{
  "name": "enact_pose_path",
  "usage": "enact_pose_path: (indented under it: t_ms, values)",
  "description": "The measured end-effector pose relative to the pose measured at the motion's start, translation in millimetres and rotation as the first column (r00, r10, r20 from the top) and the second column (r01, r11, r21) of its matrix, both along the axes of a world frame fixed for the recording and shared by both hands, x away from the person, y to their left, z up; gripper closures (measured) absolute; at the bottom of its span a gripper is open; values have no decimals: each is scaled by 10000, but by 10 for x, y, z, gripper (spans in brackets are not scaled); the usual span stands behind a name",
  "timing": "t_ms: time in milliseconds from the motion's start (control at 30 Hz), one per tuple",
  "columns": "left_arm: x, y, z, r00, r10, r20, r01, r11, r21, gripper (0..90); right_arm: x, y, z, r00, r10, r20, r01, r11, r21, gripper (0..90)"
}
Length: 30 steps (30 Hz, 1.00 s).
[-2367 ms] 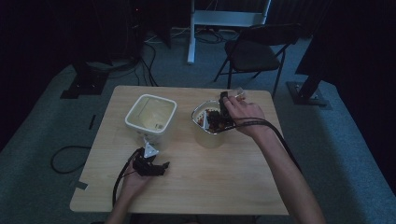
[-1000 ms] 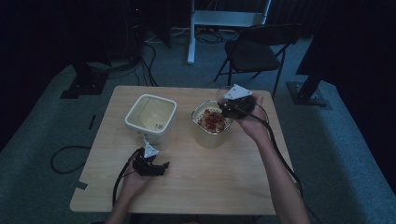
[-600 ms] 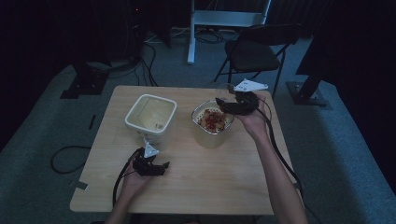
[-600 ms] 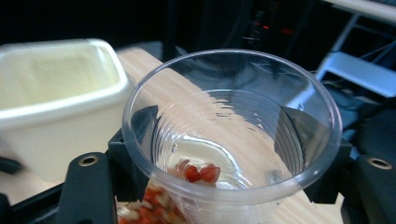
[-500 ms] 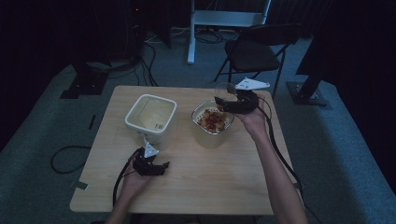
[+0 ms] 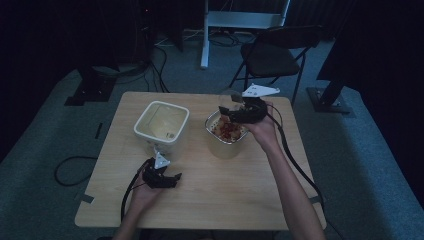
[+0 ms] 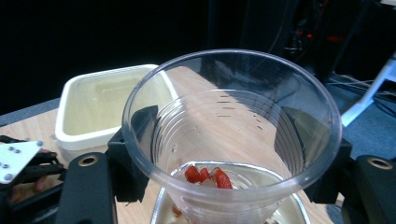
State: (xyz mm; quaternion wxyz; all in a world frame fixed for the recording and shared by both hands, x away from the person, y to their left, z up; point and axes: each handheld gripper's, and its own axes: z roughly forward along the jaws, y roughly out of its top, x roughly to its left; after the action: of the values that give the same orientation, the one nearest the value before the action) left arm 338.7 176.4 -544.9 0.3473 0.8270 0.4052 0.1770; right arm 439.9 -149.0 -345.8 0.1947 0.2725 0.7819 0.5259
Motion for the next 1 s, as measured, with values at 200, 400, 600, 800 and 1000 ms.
enact_pose_path:
  t_ms: [200,400,600,800,1000]
  values:
    - [0,1,0,10000,-10,-1,10,10000,25,229,-22,294,-2,9990,442,-26,-442,9990,90,306]
    - [0,0,-1,10000,-6,13,6,10000,13,229,-38,536,-6,9968,794,29,-794,9968,-28,305]
    - [0,0,0,10000,2,17,-2,10000,24,229,-8,758,24,9934,1144,-57,-1143,9933,192,305]
    - [-2,0,2,10000,-30,-14,30,10000,31,229,46,953,35,9879,1534,-217,-1517,9863,642,305]
    - [-2,-1,1,10000,-53,-15,53,10000,34,229,101,1214,38,9849,1701,-328,-1679,9839,611,302]
